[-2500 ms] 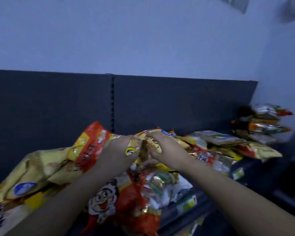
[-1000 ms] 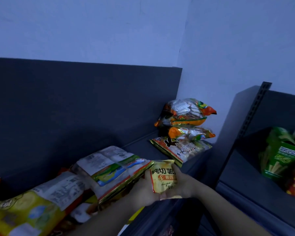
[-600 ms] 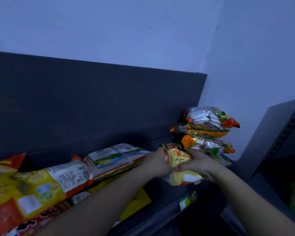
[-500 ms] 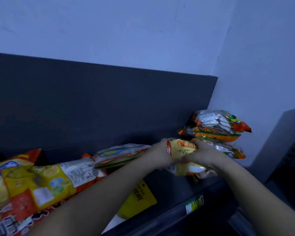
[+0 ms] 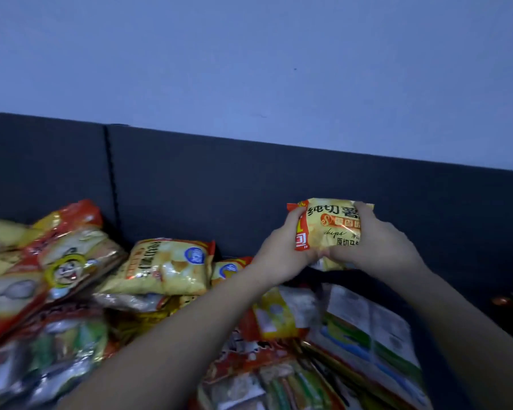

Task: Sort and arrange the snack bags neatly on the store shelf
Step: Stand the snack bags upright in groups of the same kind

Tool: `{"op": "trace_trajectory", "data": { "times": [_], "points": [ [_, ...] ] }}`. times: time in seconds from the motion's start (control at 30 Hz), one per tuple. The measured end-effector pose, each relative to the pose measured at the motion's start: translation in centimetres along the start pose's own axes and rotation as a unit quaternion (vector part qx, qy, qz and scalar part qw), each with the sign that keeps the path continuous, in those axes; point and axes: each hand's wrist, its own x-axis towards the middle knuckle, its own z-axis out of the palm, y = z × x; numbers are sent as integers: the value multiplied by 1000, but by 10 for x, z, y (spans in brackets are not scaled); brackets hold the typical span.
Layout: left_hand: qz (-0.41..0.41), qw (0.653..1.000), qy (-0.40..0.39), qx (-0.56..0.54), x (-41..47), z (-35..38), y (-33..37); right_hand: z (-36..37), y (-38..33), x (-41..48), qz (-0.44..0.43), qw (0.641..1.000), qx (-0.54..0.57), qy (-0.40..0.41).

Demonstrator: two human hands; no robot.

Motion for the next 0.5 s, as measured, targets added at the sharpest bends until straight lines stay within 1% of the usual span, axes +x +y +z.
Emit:
{"op": "trace_trajectory", "data": {
  "times": [0.1, 0.17, 0.27, 0.37, 0.5],
  "points": [
    [-38, 997, 58, 44, -32, -71, -39, 48, -64, 0, -83, 996, 33, -10],
    [-62, 993, 76, 72, -59, -122, -63, 81, -112, -3, -128, 990, 55, -24],
    [-84, 986, 95, 111, -101, -201, -94, 124, -188, -8, -180, 979, 88, -49],
    [-98, 973, 134, 157, -138, -275, -126, 165, -263, -14, -227, 966, 110, -55],
    [-118, 962, 177, 172, -180, -351, -167, 214, -351, -22, -278, 949, 131, -64]
  ]
}}
